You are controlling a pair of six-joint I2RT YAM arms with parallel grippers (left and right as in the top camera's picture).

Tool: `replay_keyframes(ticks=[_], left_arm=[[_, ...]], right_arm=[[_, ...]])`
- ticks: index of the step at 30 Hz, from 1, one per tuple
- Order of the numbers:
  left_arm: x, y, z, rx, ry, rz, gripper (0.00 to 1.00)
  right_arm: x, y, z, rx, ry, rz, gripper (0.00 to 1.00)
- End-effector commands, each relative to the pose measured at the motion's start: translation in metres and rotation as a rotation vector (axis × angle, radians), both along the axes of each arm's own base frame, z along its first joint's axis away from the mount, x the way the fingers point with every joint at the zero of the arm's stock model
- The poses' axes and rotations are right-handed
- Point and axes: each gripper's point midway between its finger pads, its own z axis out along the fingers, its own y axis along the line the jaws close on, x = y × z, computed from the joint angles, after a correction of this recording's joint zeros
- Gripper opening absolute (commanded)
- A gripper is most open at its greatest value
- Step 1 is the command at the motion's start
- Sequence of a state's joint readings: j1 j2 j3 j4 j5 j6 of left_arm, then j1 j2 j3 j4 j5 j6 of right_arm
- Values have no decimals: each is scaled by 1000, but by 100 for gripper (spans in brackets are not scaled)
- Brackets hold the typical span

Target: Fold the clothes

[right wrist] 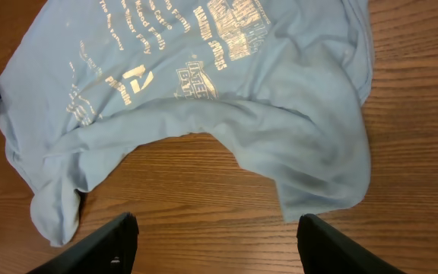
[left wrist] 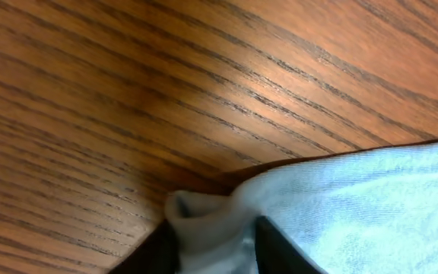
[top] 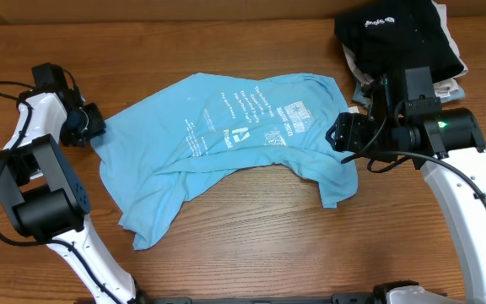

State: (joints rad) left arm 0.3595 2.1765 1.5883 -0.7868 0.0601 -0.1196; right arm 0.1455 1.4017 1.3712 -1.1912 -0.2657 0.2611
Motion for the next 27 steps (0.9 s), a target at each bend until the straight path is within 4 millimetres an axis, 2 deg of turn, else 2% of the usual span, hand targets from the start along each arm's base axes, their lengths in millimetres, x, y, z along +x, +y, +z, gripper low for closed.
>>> replay_keyframes(ticks=[1, 3, 7, 10, 13, 15, 19, 23, 27], left_arm=[[-8, -8, -18, -24, 43, -24, 17], [-8, -8, -18, -24, 43, -23, 4], [-5, -7, -12, -23, 39, -23, 4], [0, -6, 7, -29, 42, -25, 4], [9, -5, 45, -27, 29, -33, 4], [17, -7, 79, -27, 5, -49, 4], [31, -21, 142, -45, -75, -110, 4], [38, -41, 203, -23, -165, -172, 4], [38, -65, 240, -1, -218, -240, 4]], right_arm=[[4, 3, 8, 8, -26, 11, 71], [4, 3, 8, 8, -27, 11, 71], [11, 4, 12, 13, -61, 11, 71], [25, 6, 19, 20, -128, 15, 71], [45, 9, 29, 30, -219, 21, 70], [60, 12, 34, 30, -281, 36, 70], [85, 20, 27, 25, -330, 67, 69], [112, 33, -4, -23, -336, 123, 69], [135, 35, -49, -81, -289, 116, 70]])
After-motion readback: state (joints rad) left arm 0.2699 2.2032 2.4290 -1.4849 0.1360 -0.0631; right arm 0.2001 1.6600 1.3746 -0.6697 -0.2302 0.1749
